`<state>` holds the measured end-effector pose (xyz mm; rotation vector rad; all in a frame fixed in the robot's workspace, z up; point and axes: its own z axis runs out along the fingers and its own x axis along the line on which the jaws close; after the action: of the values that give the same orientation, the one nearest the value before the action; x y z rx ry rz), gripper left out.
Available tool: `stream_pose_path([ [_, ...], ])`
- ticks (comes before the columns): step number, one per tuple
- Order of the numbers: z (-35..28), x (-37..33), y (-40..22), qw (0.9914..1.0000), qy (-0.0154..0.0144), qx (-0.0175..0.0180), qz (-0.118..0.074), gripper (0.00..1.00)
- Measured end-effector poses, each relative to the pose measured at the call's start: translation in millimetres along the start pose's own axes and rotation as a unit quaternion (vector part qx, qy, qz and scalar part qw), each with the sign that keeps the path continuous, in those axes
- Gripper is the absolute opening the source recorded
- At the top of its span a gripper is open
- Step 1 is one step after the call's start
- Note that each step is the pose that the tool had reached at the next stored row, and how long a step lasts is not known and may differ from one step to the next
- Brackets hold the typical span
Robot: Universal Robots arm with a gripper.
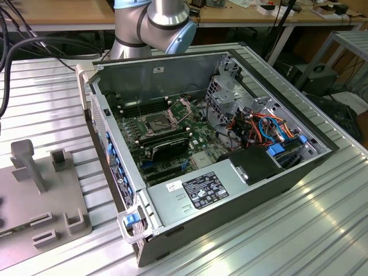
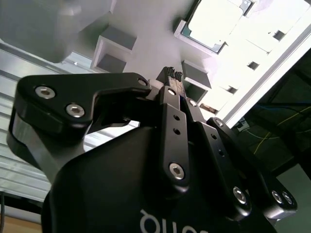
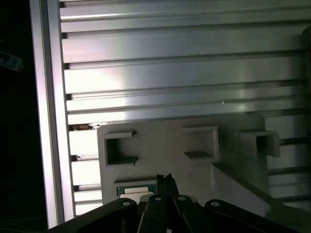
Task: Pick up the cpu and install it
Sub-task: 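Reach for the cpu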
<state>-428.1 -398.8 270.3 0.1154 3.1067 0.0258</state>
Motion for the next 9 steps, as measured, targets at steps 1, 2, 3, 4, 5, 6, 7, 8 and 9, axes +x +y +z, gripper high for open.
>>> stream_pose_path([
  [1, 0.4, 1.2, -0.1, 1.0, 0.0, 0.0003, 0.0, 0.11],
  [2, 0.9, 2.6, -0.2, 1.0, 0.0, 0.0007, 0.0, 0.11],
  [3, 1.3, 3.7, -0.3, 1.0, -0.0001, 0.0011, 0.0, 0.11],
  [4, 1.9, 5.1, -0.4, 1.0, -0.0001, 0.0017, 0.0, 0.11],
  [5, 2.2, 5.9, -0.5, 1.0, -0.0002, 0.002, 0.0, 0.11],
  [6, 2.6, 6.7, -0.5, 1.0, -0.0002, 0.0023, 0.0, 0.11],
  [7, 2.9, 7.5, -0.6, 1.0, -0.0002, 0.0026, 0.0, 0.11],
  [8, 3.3, 8.1, -0.7, 1.0, -0.0002, 0.0029, 0.0, 0.11],
  [9, 3.6, 8.8, -0.7, 0.99999, -0.0002, 0.0034, 0.0, 0.11],
])
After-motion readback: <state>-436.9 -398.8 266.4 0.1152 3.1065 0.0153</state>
